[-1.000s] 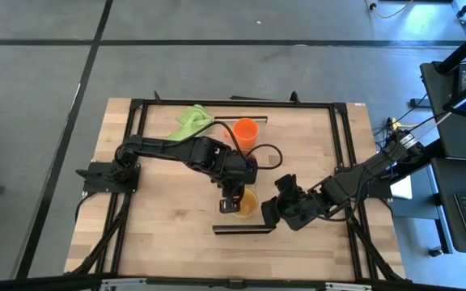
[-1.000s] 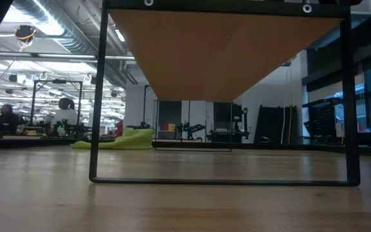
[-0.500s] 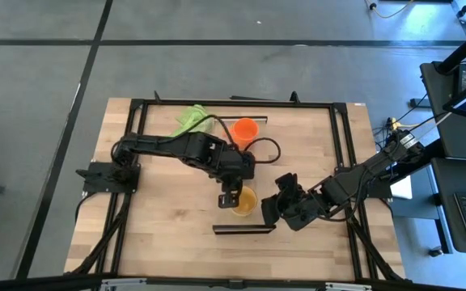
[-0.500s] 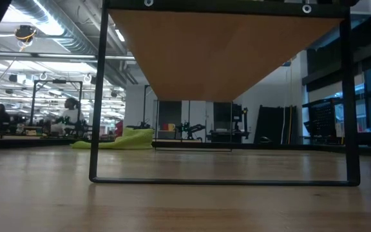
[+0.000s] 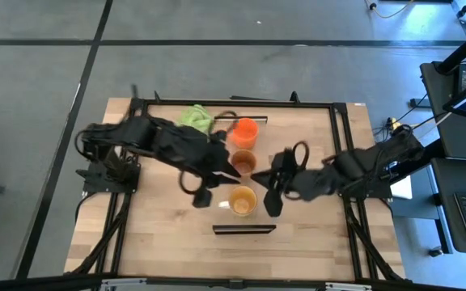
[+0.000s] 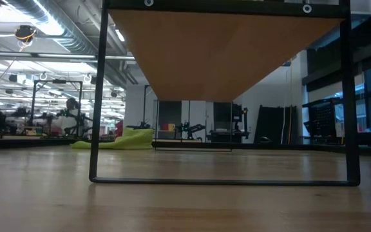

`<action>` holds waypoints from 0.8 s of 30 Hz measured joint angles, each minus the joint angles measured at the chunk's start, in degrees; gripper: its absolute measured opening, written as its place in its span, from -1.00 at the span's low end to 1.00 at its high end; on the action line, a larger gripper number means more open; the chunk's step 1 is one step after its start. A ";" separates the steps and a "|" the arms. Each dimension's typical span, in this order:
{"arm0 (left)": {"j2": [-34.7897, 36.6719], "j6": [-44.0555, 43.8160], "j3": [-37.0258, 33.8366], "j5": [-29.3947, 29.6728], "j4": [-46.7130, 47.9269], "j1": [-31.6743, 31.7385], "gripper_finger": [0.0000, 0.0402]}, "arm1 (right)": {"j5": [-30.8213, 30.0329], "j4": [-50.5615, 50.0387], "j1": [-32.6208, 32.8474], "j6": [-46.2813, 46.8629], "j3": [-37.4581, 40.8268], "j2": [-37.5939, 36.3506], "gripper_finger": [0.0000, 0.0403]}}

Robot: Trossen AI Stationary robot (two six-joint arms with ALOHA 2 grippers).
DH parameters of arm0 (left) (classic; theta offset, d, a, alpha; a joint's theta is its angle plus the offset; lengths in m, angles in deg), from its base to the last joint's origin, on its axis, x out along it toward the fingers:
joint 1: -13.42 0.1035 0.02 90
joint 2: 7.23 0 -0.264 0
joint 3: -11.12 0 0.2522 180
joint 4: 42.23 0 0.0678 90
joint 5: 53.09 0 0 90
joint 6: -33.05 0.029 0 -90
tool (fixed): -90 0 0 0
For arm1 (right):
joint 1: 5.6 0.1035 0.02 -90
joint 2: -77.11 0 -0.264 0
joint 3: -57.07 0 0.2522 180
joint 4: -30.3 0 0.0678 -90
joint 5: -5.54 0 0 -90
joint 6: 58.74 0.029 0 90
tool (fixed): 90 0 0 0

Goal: Stack small to large cups/mugs on shelf
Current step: Return to Home Position

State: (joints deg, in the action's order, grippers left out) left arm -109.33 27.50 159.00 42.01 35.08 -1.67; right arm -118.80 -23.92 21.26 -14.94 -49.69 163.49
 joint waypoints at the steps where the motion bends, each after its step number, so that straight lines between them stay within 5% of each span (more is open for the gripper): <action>1: 0.88 0.42 0.00 0.06 -0.08 -0.19 -0.69 | 0.42 -0.08 -0.51 -3.85 -1.75 0.00 -0.87; 5: 3.50 1.62 -0.05 -0.10 0.26 -1.04 -0.69 | 3.39 -3.90 -2.84 -16.33 -6.81 -0.65 -0.87; 11: 9.21 1.62 -8.06 -0.34 -5.68 -2.33 -0.69 | 10.58 -5.96 -6.85 -21.92 -6.40 -7.06 -0.88; 17: 22.51 -1.52 -33.64 -0.08 -25.19 -2.18 -0.69 | 7.62 -7.40 -7.36 -21.36 -0.07 -17.94 -0.98; 24: 42.61 -7.25 -65.35 -0.01 -56.38 -2.06 -0.69 | 9.05 6.57 -7.35 -18.82 16.73 -32.63 -0.92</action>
State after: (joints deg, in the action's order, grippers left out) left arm -66.72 20.25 93.66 41.99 -21.30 -3.73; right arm -109.75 -17.35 13.91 -33.76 -32.95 130.86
